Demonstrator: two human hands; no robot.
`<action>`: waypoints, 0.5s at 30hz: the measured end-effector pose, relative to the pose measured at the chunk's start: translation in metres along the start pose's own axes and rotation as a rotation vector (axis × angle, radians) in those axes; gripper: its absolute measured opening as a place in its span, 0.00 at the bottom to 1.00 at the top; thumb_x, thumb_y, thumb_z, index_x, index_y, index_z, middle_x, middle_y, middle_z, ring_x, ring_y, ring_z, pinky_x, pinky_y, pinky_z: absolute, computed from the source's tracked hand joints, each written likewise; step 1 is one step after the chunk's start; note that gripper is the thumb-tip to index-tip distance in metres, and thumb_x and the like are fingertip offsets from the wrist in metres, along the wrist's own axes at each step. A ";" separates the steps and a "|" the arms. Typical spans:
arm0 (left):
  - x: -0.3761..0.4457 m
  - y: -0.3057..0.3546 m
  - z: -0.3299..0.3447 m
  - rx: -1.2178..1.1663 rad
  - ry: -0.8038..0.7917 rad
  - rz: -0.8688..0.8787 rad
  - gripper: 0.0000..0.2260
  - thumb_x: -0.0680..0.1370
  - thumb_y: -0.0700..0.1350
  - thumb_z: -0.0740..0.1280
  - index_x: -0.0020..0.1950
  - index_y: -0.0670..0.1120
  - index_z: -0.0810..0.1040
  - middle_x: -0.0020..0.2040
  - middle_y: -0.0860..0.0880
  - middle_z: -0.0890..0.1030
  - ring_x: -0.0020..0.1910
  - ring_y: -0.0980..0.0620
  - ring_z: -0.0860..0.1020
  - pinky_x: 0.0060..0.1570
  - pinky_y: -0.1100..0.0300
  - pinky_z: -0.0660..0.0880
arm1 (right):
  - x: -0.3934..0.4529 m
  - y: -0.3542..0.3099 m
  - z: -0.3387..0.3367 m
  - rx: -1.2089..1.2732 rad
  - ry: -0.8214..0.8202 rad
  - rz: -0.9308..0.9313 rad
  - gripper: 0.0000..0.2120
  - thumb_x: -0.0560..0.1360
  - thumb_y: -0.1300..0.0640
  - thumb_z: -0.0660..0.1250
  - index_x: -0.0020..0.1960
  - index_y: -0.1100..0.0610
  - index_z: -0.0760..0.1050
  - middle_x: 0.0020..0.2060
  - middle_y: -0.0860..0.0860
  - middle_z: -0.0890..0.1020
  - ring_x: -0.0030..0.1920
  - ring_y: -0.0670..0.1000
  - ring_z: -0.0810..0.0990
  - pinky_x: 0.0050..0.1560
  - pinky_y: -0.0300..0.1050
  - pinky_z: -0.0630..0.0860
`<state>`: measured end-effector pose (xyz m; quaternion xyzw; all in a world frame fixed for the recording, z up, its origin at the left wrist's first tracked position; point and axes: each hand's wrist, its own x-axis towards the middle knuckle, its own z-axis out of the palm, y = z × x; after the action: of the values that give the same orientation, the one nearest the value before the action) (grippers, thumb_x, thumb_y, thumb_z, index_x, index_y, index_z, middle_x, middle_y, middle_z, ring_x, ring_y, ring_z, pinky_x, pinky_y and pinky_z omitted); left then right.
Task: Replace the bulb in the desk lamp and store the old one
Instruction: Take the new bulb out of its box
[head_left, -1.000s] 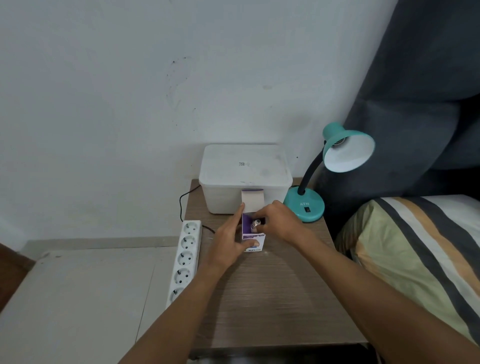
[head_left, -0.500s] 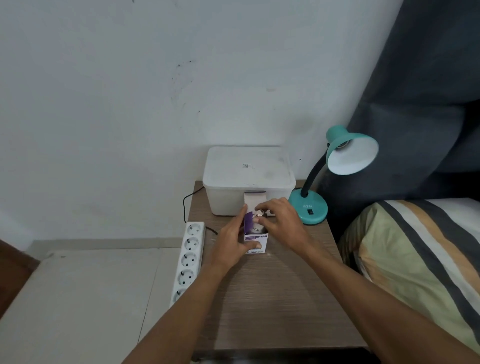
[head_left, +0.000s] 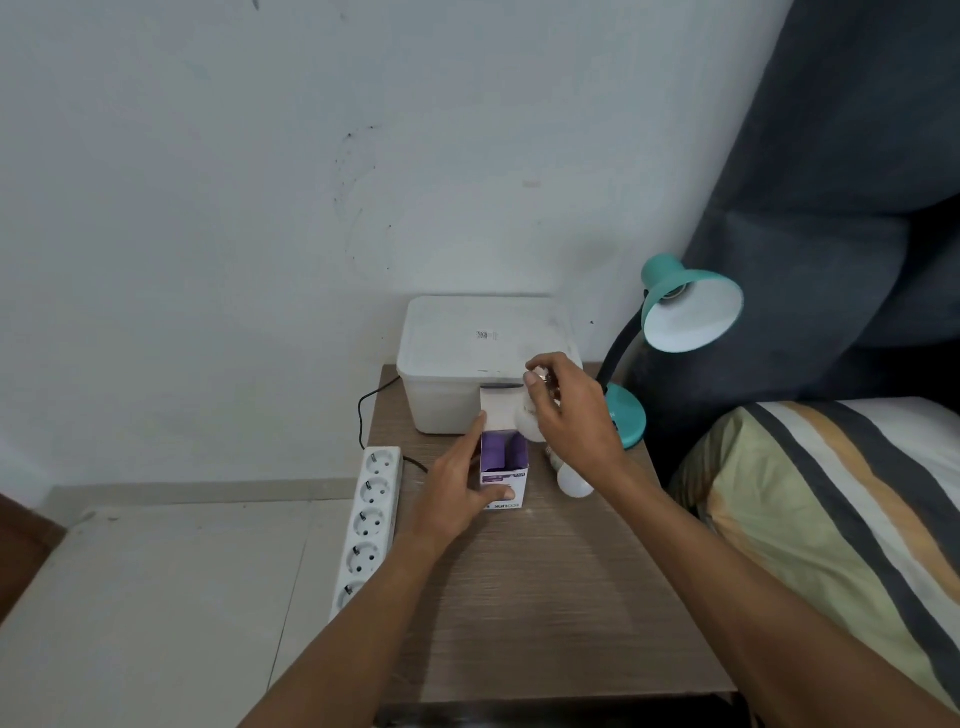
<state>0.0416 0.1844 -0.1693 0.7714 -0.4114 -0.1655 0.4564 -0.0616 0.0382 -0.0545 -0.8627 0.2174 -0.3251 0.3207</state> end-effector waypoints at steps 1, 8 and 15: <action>0.000 0.001 0.000 -0.004 0.000 -0.001 0.51 0.67 0.47 0.83 0.83 0.54 0.57 0.68 0.49 0.79 0.64 0.54 0.78 0.65 0.56 0.76 | -0.002 0.002 0.002 -0.005 0.000 0.043 0.10 0.82 0.54 0.60 0.57 0.56 0.76 0.46 0.47 0.80 0.46 0.45 0.78 0.46 0.39 0.74; 0.000 0.000 0.001 -0.016 0.004 -0.024 0.54 0.67 0.48 0.83 0.83 0.57 0.51 0.67 0.50 0.80 0.64 0.55 0.79 0.64 0.55 0.78 | -0.007 0.029 0.021 0.098 -0.048 0.459 0.09 0.80 0.53 0.65 0.53 0.57 0.80 0.43 0.49 0.83 0.38 0.43 0.80 0.36 0.33 0.74; 0.000 -0.003 0.003 -0.002 0.019 -0.010 0.54 0.67 0.48 0.83 0.83 0.52 0.52 0.67 0.47 0.80 0.63 0.52 0.79 0.65 0.52 0.77 | -0.008 0.027 0.024 0.501 -0.091 0.529 0.11 0.80 0.51 0.67 0.49 0.58 0.83 0.37 0.57 0.85 0.31 0.53 0.80 0.39 0.52 0.81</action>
<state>0.0409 0.1832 -0.1735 0.7745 -0.4031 -0.1609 0.4602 -0.0549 0.0332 -0.0906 -0.6849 0.3323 -0.2353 0.6042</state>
